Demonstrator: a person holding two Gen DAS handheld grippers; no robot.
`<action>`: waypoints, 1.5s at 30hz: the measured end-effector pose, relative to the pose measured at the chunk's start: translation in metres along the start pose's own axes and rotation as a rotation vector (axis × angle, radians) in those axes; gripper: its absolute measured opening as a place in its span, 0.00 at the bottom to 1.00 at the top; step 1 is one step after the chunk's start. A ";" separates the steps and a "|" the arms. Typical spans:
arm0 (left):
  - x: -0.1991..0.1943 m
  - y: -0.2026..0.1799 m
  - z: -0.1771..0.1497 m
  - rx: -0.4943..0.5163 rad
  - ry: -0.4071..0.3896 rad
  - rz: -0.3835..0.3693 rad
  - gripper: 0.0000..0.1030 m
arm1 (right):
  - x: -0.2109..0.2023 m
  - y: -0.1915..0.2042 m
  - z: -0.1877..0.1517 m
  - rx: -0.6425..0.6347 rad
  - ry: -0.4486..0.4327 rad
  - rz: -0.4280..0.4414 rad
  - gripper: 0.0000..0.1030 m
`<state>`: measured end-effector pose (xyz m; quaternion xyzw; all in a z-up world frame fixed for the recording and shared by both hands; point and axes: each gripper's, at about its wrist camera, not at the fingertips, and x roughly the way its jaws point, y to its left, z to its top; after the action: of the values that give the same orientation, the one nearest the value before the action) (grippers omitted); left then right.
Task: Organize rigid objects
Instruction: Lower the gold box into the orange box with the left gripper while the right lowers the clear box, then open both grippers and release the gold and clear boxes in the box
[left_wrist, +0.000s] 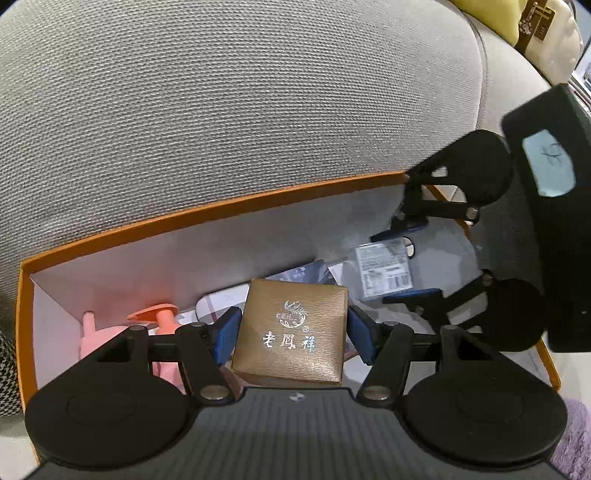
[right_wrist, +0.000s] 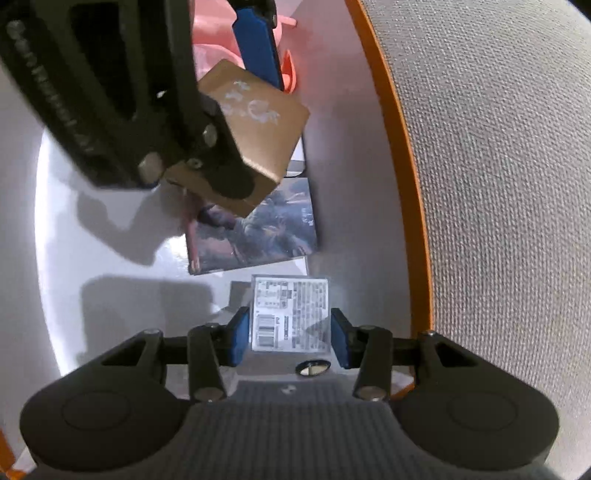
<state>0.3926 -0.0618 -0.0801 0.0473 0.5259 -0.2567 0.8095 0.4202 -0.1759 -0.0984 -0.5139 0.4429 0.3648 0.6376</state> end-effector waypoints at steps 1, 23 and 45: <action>0.000 -0.001 0.000 0.004 0.003 0.001 0.69 | 0.001 0.000 -0.001 -0.014 -0.014 -0.010 0.45; 0.007 -0.029 0.008 -0.055 0.055 -0.067 0.69 | -0.049 -0.034 -0.031 0.348 -0.220 -0.124 0.36; 0.065 -0.063 0.013 -0.313 0.091 -0.082 0.68 | -0.095 -0.010 -0.096 0.934 -0.313 -0.303 0.40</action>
<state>0.3948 -0.1445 -0.1191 -0.0893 0.5972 -0.2021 0.7711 0.3789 -0.2732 -0.0135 -0.1718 0.3786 0.1043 0.9035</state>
